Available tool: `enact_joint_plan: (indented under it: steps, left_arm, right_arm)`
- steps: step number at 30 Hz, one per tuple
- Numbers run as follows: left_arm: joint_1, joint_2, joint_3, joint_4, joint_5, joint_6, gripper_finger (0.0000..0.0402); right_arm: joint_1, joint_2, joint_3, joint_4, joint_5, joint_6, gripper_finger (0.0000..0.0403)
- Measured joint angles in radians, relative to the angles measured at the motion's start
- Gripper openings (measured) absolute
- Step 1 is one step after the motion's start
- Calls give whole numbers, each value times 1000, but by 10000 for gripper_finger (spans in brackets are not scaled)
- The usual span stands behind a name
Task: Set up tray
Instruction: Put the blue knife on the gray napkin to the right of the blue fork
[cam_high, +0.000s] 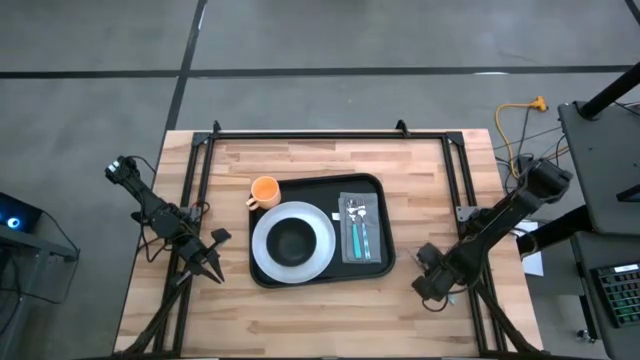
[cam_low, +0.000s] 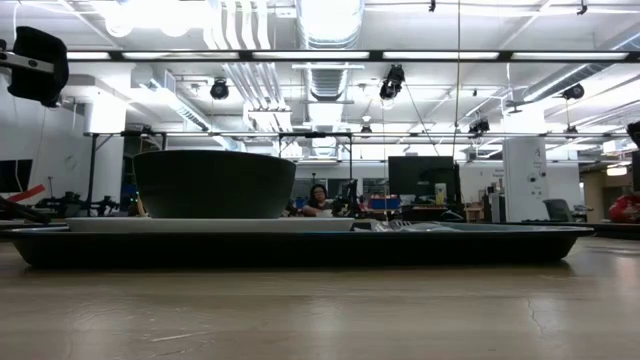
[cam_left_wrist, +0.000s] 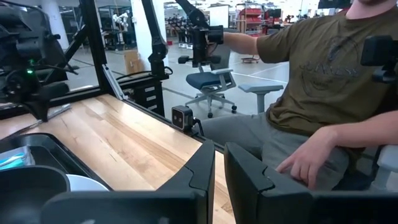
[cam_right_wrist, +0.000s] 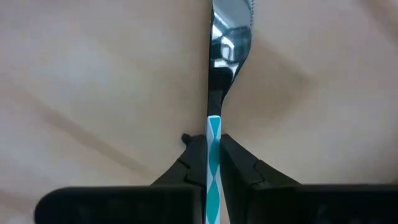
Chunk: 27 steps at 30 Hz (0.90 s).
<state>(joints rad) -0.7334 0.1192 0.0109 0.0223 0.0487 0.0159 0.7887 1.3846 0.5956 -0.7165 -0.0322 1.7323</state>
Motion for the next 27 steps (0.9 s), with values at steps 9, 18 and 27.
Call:
enact_joint_plan:
  steps: [9, 18, 27]
  left_arm:
    - [0, 0, 0, 0, 0, 0, 18]
    - [0, 0, 0, 0, 0, 0, 18]
    - [0, 0, 0, 0, 0, 0, 18]
  right_arm:
    - [-5, -102, -3, -198, -4, 167, 14]
    - [-97, -176, -8, -234, 5, 202, 13]
    - [-295, -176, 25, -219, 14, 147, 13]
